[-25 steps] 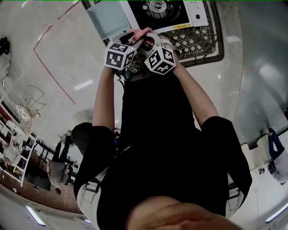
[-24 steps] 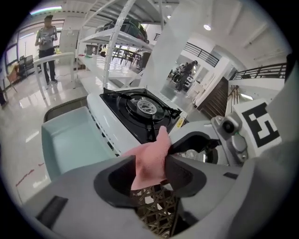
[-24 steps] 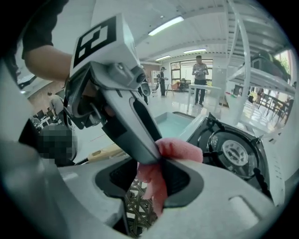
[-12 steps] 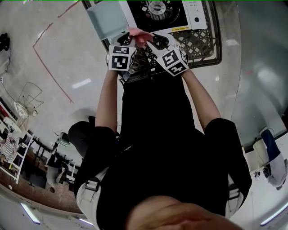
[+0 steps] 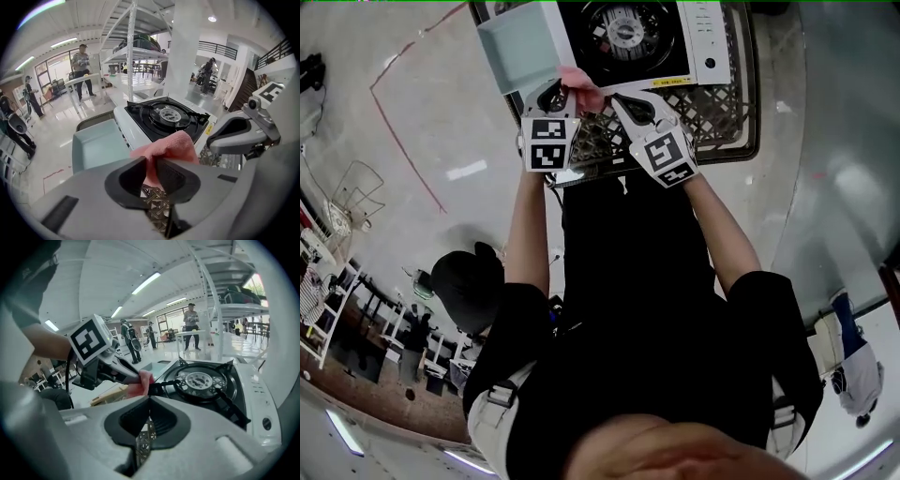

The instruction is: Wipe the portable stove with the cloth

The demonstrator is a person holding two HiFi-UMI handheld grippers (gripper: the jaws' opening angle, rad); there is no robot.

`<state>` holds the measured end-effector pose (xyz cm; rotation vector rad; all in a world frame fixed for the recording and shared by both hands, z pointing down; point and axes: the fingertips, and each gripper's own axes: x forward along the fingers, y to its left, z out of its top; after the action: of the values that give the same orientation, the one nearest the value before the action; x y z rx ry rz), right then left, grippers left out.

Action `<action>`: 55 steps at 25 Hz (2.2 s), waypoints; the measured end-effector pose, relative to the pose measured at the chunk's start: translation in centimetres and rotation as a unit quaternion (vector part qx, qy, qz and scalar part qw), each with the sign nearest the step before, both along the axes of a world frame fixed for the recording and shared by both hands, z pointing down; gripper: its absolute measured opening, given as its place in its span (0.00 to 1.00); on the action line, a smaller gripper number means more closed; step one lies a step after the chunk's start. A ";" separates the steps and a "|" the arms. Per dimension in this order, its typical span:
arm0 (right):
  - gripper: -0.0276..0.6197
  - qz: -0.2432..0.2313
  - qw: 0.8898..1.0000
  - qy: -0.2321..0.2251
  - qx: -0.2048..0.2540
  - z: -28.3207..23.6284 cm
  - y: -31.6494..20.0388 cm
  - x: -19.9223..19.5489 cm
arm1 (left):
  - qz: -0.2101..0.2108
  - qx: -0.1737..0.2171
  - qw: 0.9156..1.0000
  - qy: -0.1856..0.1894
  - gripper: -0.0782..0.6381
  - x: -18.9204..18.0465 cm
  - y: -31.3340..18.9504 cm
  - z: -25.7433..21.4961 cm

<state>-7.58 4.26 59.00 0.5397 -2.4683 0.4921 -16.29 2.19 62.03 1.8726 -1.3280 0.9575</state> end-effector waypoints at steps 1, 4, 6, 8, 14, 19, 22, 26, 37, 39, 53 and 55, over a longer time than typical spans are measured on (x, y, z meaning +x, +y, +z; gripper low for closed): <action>0.05 -0.008 1.000 -0.003 0.002 -0.1 0.2 0.2 | -0.006 0.005 1.000 -0.006 0.20 0.0 -0.1 0.0; 0.05 -0.015 1.000 -0.013 0.011 -0.3 0.0 1.3 | -0.027 0.017 0.999 -0.024 0.20 0.0 -0.4 0.1; 0.05 0.002 1.000 -0.015 0.008 -0.1 -0.7 1.9 | -0.040 0.022 0.999 -0.025 0.20 0.1 -0.4 0.2; 0.05 0.021 0.999 -0.028 0.005 -0.5 -1.6 1.8 | -0.047 0.025 0.998 -0.022 0.20 0.1 -0.4 0.3; 0.05 0.054 0.998 -0.036 0.015 -2.4 -3.7 1.2 | -0.064 0.026 0.998 -0.010 0.20 -0.4 -0.4 -0.1; 0.05 0.072 0.997 -0.035 0.012 -3.8 -4.7 1.5 | -0.061 0.027 0.998 -0.003 0.20 -0.3 -1.1 -0.4; 0.05 0.082 0.996 -0.029 0.019 -4.0 -5.2 1.8 | -0.056 0.028 0.998 0.000 0.20 -0.5 -2.0 -0.4; 0.05 0.106 0.994 -0.018 0.015 -4.5 -5.3 2.1 | -0.044 0.017 0.999 0.002 0.20 -0.9 -2.4 -0.4; 0.05 0.158 0.987 0.016 0.014 -6.5 -6.0 1.0 | -0.002 0.019 0.999 0.025 0.20 -1.5 -5.8 -1.1; 0.05 0.168 0.985 0.023 0.016 -6.7 -6.3 0.9 | 0.007 0.023 0.999 0.025 0.20 -1.5 -6.5 -0.9; 0.05 0.194 0.980 0.035 0.011 -7.0 -6.2 -0.5 | 0.043 0.037 0.998 0.029 0.20 -1.6 -9.7 -0.3; 0.05 0.189 0.981 0.033 0.010 -6.8 -6.4 -0.6 | 0.038 0.038 0.998 0.027 0.20 -1.8 -10.2 -0.4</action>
<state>-8.16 -2.09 52.23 1.0262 -2.3135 0.5858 -18.08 -8.02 61.66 2.0062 -1.2863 0.8996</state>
